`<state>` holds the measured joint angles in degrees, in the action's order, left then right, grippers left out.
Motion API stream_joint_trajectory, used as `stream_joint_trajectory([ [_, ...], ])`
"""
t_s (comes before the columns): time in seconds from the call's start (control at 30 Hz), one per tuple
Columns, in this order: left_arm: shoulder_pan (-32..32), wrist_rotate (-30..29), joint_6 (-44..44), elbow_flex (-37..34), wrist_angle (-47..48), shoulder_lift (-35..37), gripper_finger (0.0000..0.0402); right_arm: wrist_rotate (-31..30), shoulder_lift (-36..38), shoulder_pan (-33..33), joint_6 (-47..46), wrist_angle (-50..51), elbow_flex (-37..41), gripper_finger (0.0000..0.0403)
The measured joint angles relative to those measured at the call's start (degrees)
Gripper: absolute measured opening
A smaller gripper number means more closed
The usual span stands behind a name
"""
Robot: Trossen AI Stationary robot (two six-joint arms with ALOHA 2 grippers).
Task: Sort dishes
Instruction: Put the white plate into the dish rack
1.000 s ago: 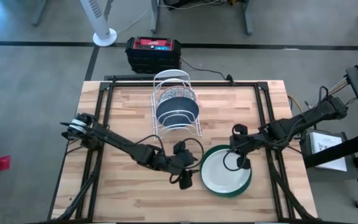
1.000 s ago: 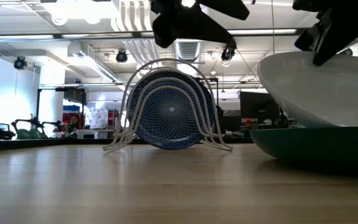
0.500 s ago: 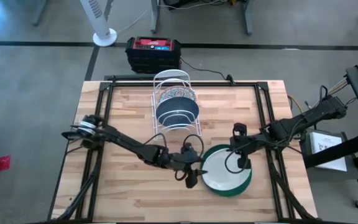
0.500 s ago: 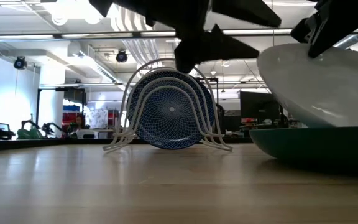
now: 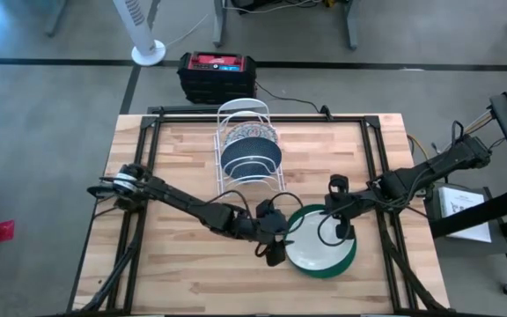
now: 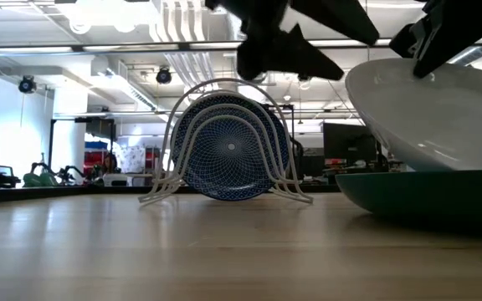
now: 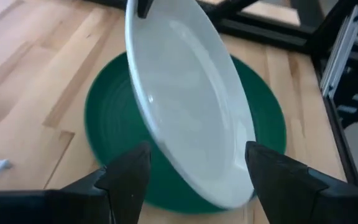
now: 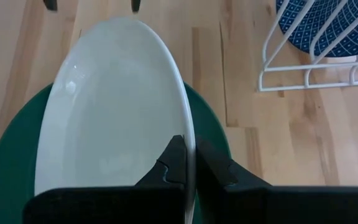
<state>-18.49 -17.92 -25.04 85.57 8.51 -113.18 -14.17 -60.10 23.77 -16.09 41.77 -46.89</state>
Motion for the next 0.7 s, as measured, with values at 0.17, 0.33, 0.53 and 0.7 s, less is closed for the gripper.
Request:
stream_joint_trajectory([
  [0.17, 0.40, -0.35, -1.18, 1.63, 3.99, -0.86, 0.0252, -0.01, 0.00, 0.00, 0.55, -0.05, 0.00, 0.0000],
  [0.33, 1.47, 2.62, -1.16, 0.96, -2.36, -3.64, 0.0252, 0.00, 0.00, 0.00, 0.71, -0.21, 0.00, 0.0000],
  [0.53, 2.57, 6.10, -1.05, 0.99, -10.59, -8.88, 0.0252, 0.39, 0.00, 0.11, 0.90, -0.18, -0.04, 0.0000],
  [0.7, 2.74, 6.39, -0.42, 0.97, -12.57, -10.38, 0.0222, -0.57, 0.00, 0.59, 0.69, -0.78, -0.35, 0.0000],
])
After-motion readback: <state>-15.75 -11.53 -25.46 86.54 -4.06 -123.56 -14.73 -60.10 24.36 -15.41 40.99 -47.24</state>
